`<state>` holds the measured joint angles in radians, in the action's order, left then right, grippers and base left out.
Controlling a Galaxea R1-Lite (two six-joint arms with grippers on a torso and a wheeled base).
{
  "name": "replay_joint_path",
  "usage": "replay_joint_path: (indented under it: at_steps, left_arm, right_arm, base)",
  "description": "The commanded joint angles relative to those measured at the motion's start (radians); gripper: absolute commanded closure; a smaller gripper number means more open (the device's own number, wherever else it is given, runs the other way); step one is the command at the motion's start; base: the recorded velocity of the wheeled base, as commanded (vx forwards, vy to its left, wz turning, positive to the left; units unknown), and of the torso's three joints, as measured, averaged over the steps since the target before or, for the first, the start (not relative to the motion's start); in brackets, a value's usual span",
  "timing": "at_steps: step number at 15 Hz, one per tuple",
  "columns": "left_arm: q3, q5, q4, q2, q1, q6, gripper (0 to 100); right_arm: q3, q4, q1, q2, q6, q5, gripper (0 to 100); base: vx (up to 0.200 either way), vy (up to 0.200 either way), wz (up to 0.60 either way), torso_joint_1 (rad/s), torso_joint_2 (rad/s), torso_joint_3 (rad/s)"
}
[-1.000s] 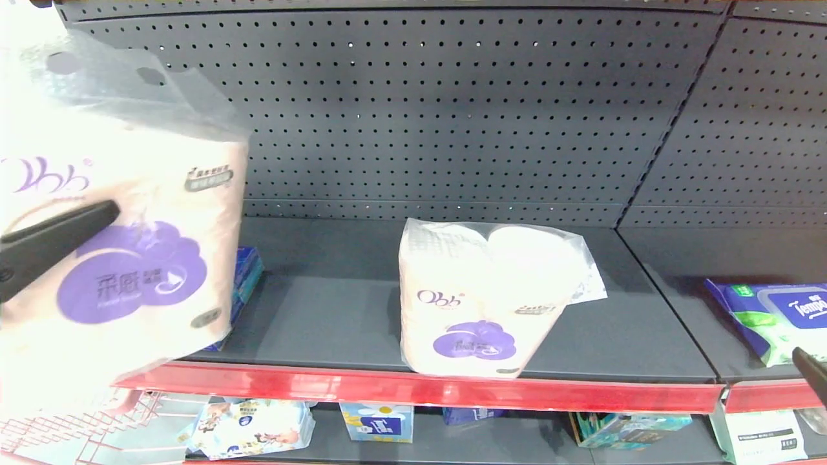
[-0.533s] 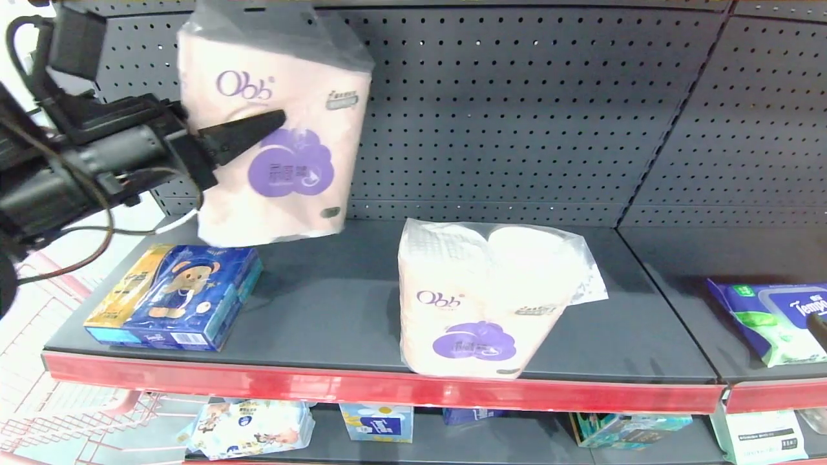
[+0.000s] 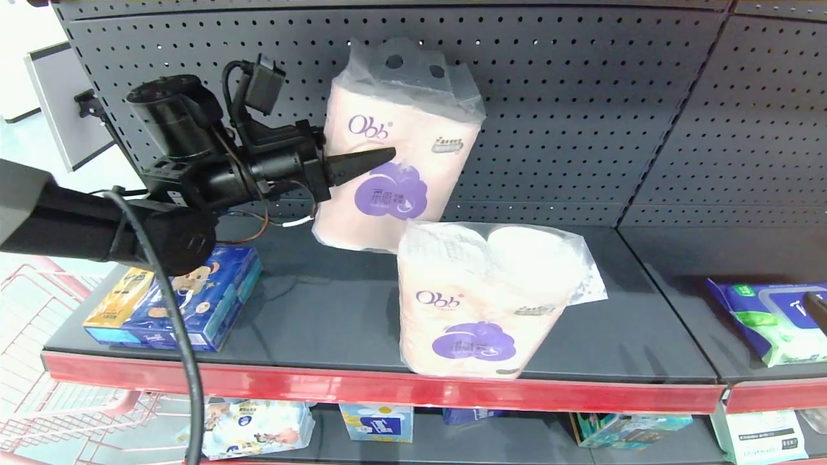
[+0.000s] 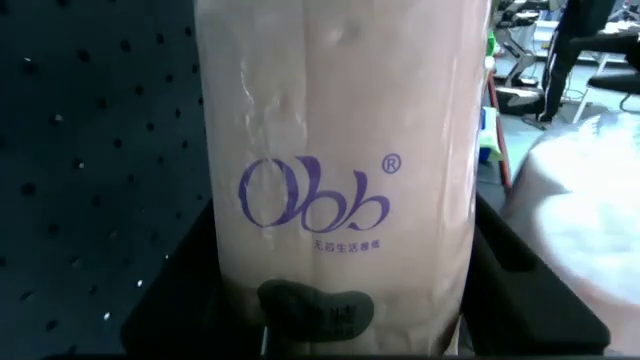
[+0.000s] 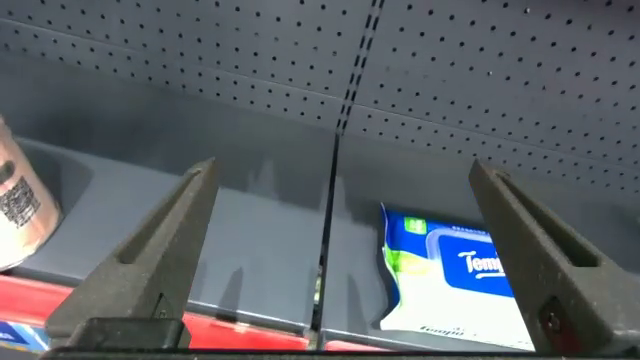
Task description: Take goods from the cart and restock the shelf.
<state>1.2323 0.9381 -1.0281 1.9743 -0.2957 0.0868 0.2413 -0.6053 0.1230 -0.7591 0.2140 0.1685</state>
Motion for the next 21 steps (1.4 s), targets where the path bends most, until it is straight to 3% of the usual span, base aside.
replay_joint_path:
  at_steps: [1, 8, 10, 11, 13, 17, 19, 21]
  left_arm:
    - [0.050, -0.001, -0.030, 0.097, -0.022, 0.001, 100]
    - [0.114, -0.002, -0.098, 0.230, -0.079, 0.033, 100]
    - [0.119, 0.004, -0.138, 0.262, -0.086, 0.077, 100]
    - [0.118, 0.008, -0.165, 0.273, -0.086, 0.116, 100]
    - [0.116, 0.016, -0.176, 0.282, -0.086, 0.140, 100]
    - [0.116, 0.105, -0.175, 0.295, -0.066, 0.140, 100]
    - [0.116, 0.192, -0.178, 0.304, -0.059, 0.140, 100]
    - [0.116, 0.235, -0.198, 0.324, -0.060, 0.140, 100]
  right_arm:
    - [0.007, -0.001, 0.001, -0.014, 0.001, 0.000, 0]
    - [0.024, -0.002, 0.000, -0.065, -0.002, 0.005, 0]
    - [0.027, -0.002, 0.000, -0.068, -0.004, 0.005, 0]
    - [0.027, -0.002, 0.000, -0.068, -0.004, 0.005, 0]
    - [0.027, -0.002, 0.000, -0.068, -0.004, 0.003, 0]
    - [0.029, -0.002, 0.000, -0.069, -0.004, 0.003, 0]
    - [0.029, -0.002, 0.000, -0.071, -0.002, 0.003, 0]
    - [0.038, -0.001, 0.000, -0.077, -0.004, 0.003, 0]
  base:
    - [0.000, 0.000, 0.00, 0.000, 0.00, 0.000]
    - [0.000, 0.000, 0.00, 0.000, 0.00, 0.000]
    - [0.000, 0.000, 0.00, 0.000, 0.00, 0.000]
    - [0.000, 0.000, 0.00, 0.000, 0.00, 0.000]
    - [0.000, 0.000, 0.00, 0.000, 0.00, 0.000]
    - [0.000, 0.000, 0.00, 0.000, 0.00, 0.000]
    - [0.000, 0.000, 0.00, 0.000, 0.00, 0.000]
    - [0.000, 0.000, 0.00, 0.000, 0.00, 0.000]
